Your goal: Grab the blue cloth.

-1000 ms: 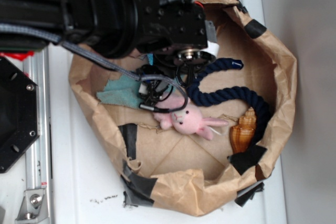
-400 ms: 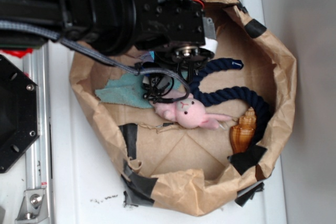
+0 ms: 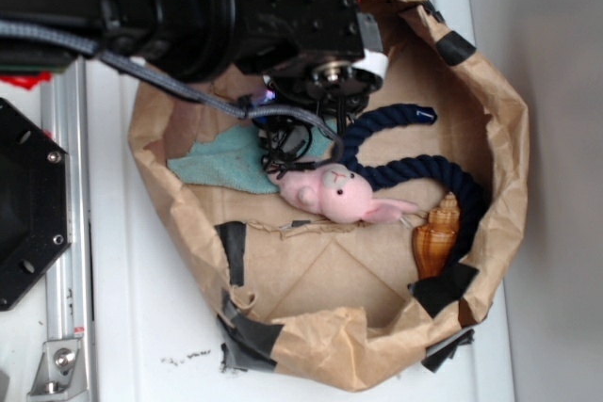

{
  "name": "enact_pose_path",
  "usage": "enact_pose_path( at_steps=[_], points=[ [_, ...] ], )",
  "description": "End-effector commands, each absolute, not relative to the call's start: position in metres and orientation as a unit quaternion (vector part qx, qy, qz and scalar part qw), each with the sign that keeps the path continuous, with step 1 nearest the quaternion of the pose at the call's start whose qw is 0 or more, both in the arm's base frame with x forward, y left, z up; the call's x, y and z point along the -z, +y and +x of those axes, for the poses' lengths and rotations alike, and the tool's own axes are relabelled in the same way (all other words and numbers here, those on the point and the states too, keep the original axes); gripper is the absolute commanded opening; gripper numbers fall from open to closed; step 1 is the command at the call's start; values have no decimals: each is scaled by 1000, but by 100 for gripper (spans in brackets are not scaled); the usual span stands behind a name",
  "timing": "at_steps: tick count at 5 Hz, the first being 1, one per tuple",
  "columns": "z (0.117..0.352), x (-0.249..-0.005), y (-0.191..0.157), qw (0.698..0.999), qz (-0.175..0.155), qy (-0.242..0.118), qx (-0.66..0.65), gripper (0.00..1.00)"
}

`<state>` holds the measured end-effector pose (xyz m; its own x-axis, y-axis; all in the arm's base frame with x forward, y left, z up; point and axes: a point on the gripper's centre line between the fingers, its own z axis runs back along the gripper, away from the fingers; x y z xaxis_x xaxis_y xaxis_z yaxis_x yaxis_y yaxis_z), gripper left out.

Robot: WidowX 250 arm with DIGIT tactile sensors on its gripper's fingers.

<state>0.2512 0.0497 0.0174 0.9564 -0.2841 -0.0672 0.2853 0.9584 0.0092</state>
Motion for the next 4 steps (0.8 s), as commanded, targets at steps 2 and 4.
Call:
enact_pose_path(
  at_steps=[2,4],
  points=[
    [278,-139,-10,984,22,-62,166,0],
    [276,-142,-22,984,-9,-49,173,0]
  ],
)
